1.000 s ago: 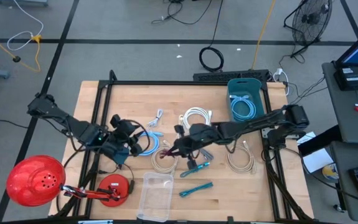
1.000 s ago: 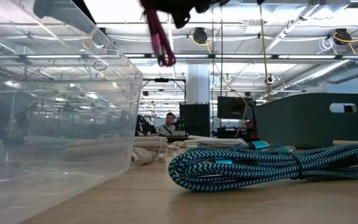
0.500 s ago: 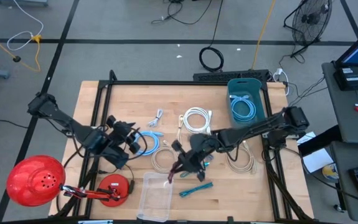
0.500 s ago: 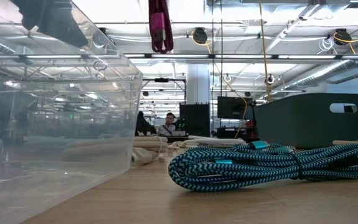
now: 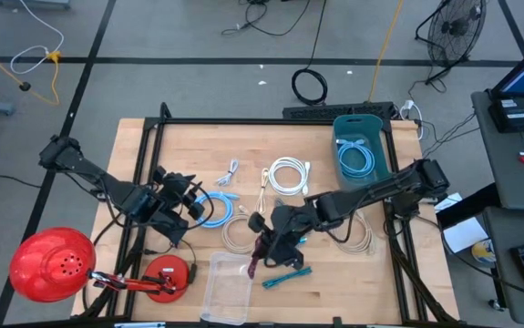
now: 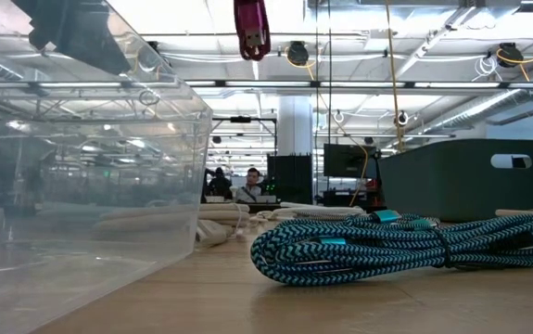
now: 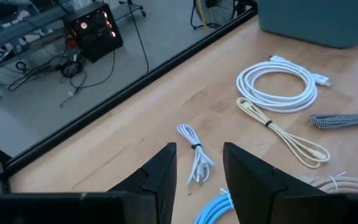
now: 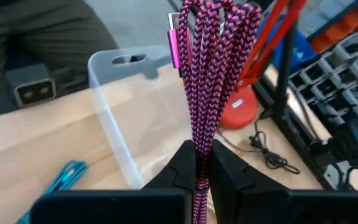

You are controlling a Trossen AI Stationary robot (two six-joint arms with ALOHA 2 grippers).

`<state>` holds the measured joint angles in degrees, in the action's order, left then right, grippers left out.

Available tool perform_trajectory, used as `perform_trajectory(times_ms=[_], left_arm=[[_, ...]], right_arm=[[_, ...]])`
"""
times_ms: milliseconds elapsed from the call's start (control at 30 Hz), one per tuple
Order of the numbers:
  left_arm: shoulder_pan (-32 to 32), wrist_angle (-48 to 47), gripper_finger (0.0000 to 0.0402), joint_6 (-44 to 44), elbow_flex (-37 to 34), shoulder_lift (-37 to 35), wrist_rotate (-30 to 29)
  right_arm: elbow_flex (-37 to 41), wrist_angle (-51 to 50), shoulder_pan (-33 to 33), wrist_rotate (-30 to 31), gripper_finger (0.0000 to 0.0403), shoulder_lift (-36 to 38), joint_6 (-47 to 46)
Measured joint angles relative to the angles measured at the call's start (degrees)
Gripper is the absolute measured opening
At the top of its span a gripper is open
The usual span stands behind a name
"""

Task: Pick & Place USB Port
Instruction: Put the pink charger cable into the transparent bin

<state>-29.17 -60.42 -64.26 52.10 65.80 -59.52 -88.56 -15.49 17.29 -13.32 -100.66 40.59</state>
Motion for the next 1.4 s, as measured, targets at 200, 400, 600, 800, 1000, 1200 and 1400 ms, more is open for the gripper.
perform_trajectory(times_ms=[200, 400, 600, 800, 1000, 1200, 1400], left_arm=[[0.0, -0.1, 0.0131, -0.8, 0.0, 0.1, 0.4], [0.0, -0.2, 0.0131, -0.8, 0.0, 0.2, 1.1], [0.0, 0.0, 0.0131, -0.8, -0.6, 0.2, 1.1], [1.0, -0.4, 0.0131, -2.5, -3.7, 0.2, 1.6], [3.8, -0.3, 0.0131, -3.4, -5.3, 0.2, 4.3], [4.8, 0.0, 0.0131, -3.2, -5.5, 0.2, 5.1], [4.8, 0.2, 0.0131, -3.2, -5.5, 0.2, 5.2]], right_arm=[[-4.7, -3.0, 0.9, -0.1, 0.0012, -4.6, 2.0], [-9.4, -7.2, 0.8, 0.2, 0.0012, -10.6, 3.8], [-15.0, -9.9, 1.3, 0.1, 0.0012, -15.9, 7.1], [-19.4, -13.8, 2.3, 2.3, 0.0012, -19.1, 9.2], [-21.7, -14.7, 4.0, 4.3, 0.0012, -20.6, 10.9], [-21.7, -14.1, 5.7, 4.3, 0.0012, -20.6, 11.6], [-21.7, -12.2, 6.9, 3.4, 0.0012, -20.6, 11.7]])
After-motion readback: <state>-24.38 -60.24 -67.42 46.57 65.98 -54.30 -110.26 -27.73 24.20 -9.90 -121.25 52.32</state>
